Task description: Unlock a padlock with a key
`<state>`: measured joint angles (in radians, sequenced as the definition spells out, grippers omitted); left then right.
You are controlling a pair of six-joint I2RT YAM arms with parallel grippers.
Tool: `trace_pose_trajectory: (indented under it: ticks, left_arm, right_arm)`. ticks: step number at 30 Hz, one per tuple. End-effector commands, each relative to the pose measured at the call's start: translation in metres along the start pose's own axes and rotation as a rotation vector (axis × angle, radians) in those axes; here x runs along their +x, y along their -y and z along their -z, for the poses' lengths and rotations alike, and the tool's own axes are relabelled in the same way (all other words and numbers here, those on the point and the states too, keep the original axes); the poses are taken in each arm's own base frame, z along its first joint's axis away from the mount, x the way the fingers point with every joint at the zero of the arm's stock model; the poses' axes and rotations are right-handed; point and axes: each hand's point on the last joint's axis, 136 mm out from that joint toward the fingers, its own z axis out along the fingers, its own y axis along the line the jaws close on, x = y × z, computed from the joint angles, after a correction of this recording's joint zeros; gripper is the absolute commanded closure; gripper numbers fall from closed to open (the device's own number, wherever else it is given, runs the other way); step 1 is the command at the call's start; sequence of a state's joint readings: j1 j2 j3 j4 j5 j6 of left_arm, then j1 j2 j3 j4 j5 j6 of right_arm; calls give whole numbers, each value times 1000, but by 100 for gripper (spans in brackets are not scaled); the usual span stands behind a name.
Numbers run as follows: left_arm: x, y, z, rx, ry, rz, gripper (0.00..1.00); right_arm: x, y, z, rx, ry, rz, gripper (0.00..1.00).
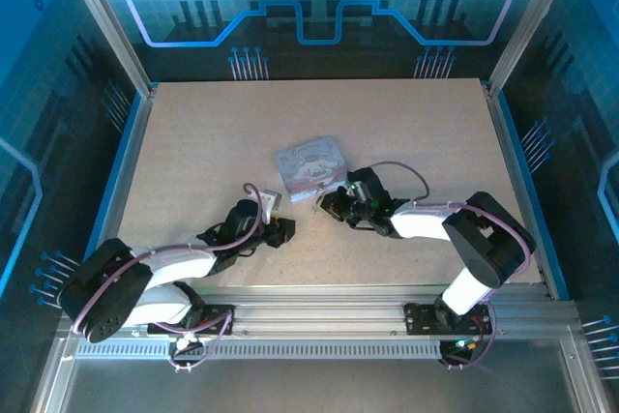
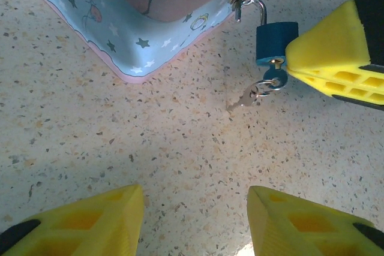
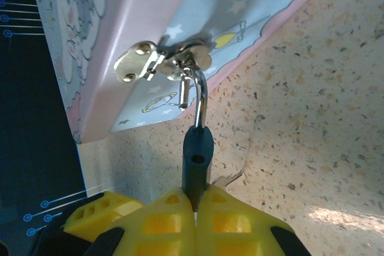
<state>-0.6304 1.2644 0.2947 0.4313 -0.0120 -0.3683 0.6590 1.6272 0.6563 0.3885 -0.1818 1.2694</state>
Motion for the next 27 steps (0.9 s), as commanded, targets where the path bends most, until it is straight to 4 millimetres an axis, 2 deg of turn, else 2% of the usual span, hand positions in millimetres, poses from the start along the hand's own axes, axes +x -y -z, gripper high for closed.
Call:
trace_pose_trajectory:
  ticks: [1, 9, 27]
  left_arm:
    - [-12, 7, -2, 35, 25, 20, 51]
    - [-12, 6, 0, 32, 25, 16, 51]
    - [-12, 6, -2, 34, 20, 13, 51]
  right_arm:
    - [-2, -4, -6, -19, 29, -35, 100]
    - [-2, 3, -7, -17, 54, -63, 100]
    - [-10, 4, 0, -23, 113, -106, 100]
